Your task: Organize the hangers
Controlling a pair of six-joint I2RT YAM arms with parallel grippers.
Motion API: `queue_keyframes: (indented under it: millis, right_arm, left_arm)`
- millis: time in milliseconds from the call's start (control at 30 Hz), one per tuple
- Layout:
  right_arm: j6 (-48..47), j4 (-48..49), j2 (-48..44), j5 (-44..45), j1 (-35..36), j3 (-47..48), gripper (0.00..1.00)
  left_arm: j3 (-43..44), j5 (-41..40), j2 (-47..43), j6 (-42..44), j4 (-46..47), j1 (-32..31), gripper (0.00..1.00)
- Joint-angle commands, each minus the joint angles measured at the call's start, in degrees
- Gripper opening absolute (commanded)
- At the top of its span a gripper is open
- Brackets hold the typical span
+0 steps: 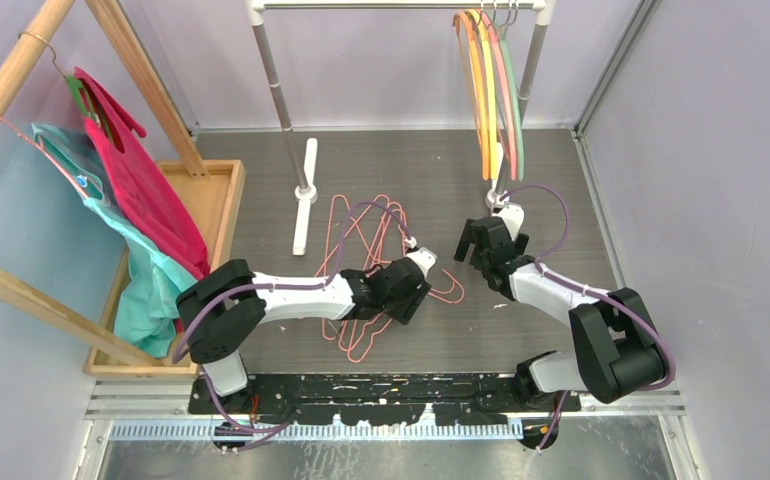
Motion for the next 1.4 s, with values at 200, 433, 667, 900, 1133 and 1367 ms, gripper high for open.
queue_keyframes:
  millis: [200, 433, 667, 900, 1133, 1367]
  right_arm:
    - [0.00, 2.51, -0.51, 0.96, -0.15, 0.52, 1.00]
    - [0.09, 2.51, -0.69, 0.93, -0.16, 0.48, 1.00]
    - [0.08, 2.66, -0.61, 0.91, -0.15, 0.53, 1.00]
    - [0.14, 2.69, -0.70, 1.30, -0.15, 0.42, 1.00]
    - [1.09, 2.64, -2.43, 3.74, -0.11, -0.36, 1.00]
    - [1.75, 2.37, -3.73, 4.43, -0.16, -0.74, 1.00]
  left_arm:
    - [0.75, -0.71, 2.20, -1.26, 3.84, -0.13, 0.50]
    - [-0.09, 1.32, 4.36, -2.12, 4.20, 0.64, 0.36]
    - [-1.30, 1.11, 4.71, -1.87, 3.96, 0.79, 0.00]
    - [-0.63, -1.20, -1.11, 1.03, -0.41, 1.01, 0.00]
    - [1.21, -3.82, -12.87, 2.54, -5.59, 2.11, 0.00]
    - [-0.59, 6.01, -21.60, -1.74, -3.09, 11.96, 0.00]
